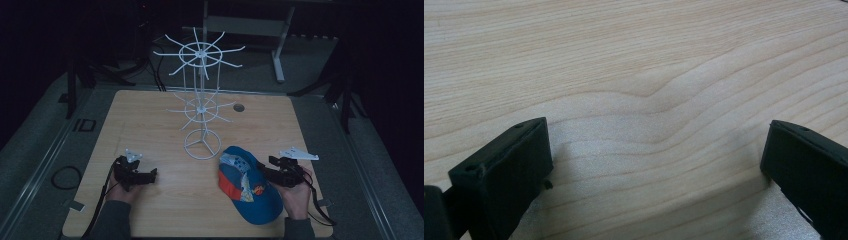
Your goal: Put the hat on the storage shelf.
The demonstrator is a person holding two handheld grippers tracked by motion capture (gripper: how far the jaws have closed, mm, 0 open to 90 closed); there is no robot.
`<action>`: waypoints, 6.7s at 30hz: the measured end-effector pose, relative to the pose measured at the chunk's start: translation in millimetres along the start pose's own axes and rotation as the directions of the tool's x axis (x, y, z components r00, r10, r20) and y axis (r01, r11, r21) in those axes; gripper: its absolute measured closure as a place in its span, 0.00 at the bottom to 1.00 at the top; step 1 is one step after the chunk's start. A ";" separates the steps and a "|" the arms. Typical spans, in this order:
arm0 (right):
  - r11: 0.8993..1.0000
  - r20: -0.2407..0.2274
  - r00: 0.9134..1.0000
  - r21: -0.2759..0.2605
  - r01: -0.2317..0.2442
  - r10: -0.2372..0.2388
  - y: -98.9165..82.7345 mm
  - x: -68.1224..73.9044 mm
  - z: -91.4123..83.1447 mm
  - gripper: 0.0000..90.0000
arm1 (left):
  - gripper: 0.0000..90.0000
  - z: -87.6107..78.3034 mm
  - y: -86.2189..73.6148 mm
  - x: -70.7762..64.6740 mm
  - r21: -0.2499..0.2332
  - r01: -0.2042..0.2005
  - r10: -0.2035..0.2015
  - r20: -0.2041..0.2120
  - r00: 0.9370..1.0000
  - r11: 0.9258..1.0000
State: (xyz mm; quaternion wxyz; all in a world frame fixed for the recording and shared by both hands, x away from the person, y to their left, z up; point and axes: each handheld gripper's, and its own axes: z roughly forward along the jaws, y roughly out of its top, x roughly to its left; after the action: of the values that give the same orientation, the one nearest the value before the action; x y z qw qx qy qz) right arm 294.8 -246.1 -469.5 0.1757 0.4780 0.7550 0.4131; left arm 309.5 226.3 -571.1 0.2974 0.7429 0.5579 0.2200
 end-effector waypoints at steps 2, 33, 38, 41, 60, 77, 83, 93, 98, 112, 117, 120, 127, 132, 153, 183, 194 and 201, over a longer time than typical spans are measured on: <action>1.000 0.005 1.000 0.015 0.010 -0.010 -0.2 0.9 0.3 0.48 | 0.00 -0.1 0.2 0.1 0.002 -0.002 0.002 0.000 1.000 1.000; 0.975 -0.184 0.977 0.178 0.136 -0.103 31.0 -2.6 1.0 0.47 | 0.00 0.0 0.4 -0.3 0.004 -0.002 0.002 0.003 1.000 1.000; 0.965 -0.170 0.980 0.221 0.143 -0.106 35.9 -4.0 5.9 0.44 | 0.00 -0.1 0.4 -0.2 0.006 -0.004 0.004 0.003 1.000 1.000; 0.962 -0.178 0.979 0.233 0.145 -0.104 37.3 -4.2 8.8 0.42 | 0.00 -0.1 0.4 -0.2 0.005 -0.004 0.004 0.004 1.000 1.000; 0.945 -0.196 0.973 0.278 0.175 -0.122 47.8 -2.7 26.3 0.37 | 0.00 -0.2 0.3 -0.3 0.005 -0.005 0.005 0.005 1.000 1.000; 0.922 -0.192 0.972 0.335 0.195 -0.136 50.7 -2.2 51.1 0.35 | 0.00 -0.1 0.3 -0.3 0.003 -0.004 0.004 0.003 1.000 1.000; 0.915 -0.187 0.974 0.357 0.188 -0.127 51.4 -3.0 58.0 0.35 | 0.00 -0.2 0.3 -0.2 0.005 -0.007 0.007 0.004 1.000 1.000; 0.897 -0.191 0.972 0.392 0.205 -0.139 54.5 1.1 70.9 0.38 | 0.00 -0.2 0.2 -0.4 0.004 -0.006 0.006 0.004 1.000 1.000; 0.889 -0.194 0.971 0.407 0.209 -0.140 54.6 1.7 76.6 0.41 | 0.00 -0.1 0.2 -0.6 0.003 -0.005 0.005 0.005 1.000 1.000; 0.864 -0.189 0.970 0.452 0.223 -0.152 54.8 0.7 91.7 0.44 | 0.00 -0.1 0.2 -0.6 0.003 -0.004 0.004 0.005 1.000 1.000; 0.848 -0.197 0.970 0.481 0.223 -0.143 54.0 0.5 97.3 0.50 | 0.00 -0.1 0.2 -0.6 0.002 -0.004 0.004 0.005 1.000 1.000; 0.840 -0.204 0.969 0.492 0.227 -0.143 53.2 0.5 100.8 0.53 | 0.00 -0.1 0.2 -0.6 0.002 -0.004 0.004 0.005 1.000 1.000; 0.820 -0.222 0.964 0.519 0.243 -0.145 52.1 1.0 108.6 0.67 | 0.00 -0.2 0.2 -0.5 0.004 -0.006 0.006 0.005 1.000 1.000; 0.813 -0.257 0.950 0.505 0.289 -0.178 52.2 4.7 109.3 0.93 | 0.00 -0.1 0.1 -0.7 0.003 -0.003 0.003 0.006 1.000 1.000; 0.841 -0.308 0.933 0.441 0.313 -0.186 59.5 7.5 88.0 0.97 | 0.00 -0.1 0.2 -0.6 0.003 -0.005 0.005 0.005 1.000 1.000; 0.913 -0.327 0.927 0.292 0.285 -0.184 69.1 -3.9 38.8 0.97 | 0.00 0.0 0.2 -0.6 0.000 -0.004 0.004 0.004 1.000 1.000; 0.931 -0.337 0.924 0.242 0.273 -0.184 72.4 -6.0 24.3 0.98 | 0.00 0.0 0.1 -0.7 0.001 -0.004 0.004 0.004 1.000 1.000; 0.941 -0.336 0.924 0.212 0.263 -0.182 76.4 -8.4 14.9 0.98 | 0.00 -0.1 0.1 -0.7 0.001 -0.004 0.004 0.005 1.000 1.000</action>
State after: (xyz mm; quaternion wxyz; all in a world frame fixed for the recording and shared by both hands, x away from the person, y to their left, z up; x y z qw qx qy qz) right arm 352.7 -231.2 -419.0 0.0381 0.3358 0.8692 0.3608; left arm 309.3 225.6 -571.0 0.2979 0.7448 0.5556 0.2187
